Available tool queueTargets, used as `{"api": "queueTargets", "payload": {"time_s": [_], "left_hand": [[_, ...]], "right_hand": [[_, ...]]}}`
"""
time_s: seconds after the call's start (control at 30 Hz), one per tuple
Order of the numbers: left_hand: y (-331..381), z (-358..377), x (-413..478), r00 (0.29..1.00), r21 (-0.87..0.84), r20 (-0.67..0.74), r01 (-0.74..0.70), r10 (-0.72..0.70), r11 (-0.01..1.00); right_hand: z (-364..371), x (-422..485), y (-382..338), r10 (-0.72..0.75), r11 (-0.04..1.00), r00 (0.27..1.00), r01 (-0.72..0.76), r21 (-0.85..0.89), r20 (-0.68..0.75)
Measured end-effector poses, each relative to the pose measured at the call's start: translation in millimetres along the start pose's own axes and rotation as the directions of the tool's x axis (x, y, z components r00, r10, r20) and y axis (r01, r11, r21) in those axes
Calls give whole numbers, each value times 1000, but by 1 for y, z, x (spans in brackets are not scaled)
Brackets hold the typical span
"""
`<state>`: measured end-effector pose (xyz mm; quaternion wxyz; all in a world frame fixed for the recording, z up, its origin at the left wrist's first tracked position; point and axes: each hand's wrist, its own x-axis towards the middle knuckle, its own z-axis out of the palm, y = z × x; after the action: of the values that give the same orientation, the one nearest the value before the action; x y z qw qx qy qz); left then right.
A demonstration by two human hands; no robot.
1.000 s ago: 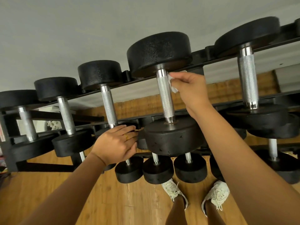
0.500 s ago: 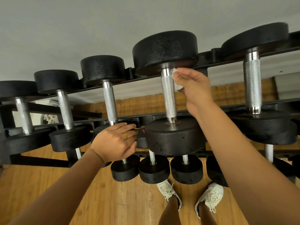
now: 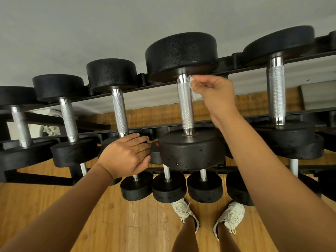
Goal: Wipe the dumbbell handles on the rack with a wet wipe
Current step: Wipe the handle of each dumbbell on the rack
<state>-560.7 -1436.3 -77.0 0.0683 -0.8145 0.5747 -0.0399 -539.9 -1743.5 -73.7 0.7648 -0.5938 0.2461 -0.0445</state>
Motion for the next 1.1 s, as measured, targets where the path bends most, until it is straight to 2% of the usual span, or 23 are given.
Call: {"api": "queueTargets", "payload": {"time_s": [0.1,0.2,0.27,0.43,0.53,0.6,0.67,0.77,1.0,1.1], "left_hand": [[1,0,0,1000,-4,-6,3,-3,1000],[0,0,-1,1000,0,-12,-5,5,1000],[0,0,-1,1000,13,-11,-11,11,1000],[0,2,-1,1000,21,1,-9,9,1000],[0,1,-1,1000,17,13,-10,10,1000],[-1,0,0,1000,14,10,-12,12,1000],[-1,0,0,1000,15,13,-13,12,1000],[0,1,0,1000,20,17,-2,1,1000],[0,1,0,1000,26,4,8,-8,1000],[0,1,1,1000,41,7,4,-4,999]], "right_hand": [[-1,4,7,17,1000,1000,-17,-7,9],[-13,-5,18,13,990,995,0,-142,95],[-16,-2,17,30,985,993,-10,-171,113],[-7,10,11,53,999,993,-51,-19,105],[-21,0,14,97,990,973,-72,-123,211],[-26,0,12,82,978,964,-29,-205,253],[-22,7,8,37,976,971,16,-219,234],[-15,12,6,22,992,983,2,-125,184],[-37,-15,16,121,957,934,-20,-291,335],[-28,-6,12,58,970,966,6,-243,253]]}}
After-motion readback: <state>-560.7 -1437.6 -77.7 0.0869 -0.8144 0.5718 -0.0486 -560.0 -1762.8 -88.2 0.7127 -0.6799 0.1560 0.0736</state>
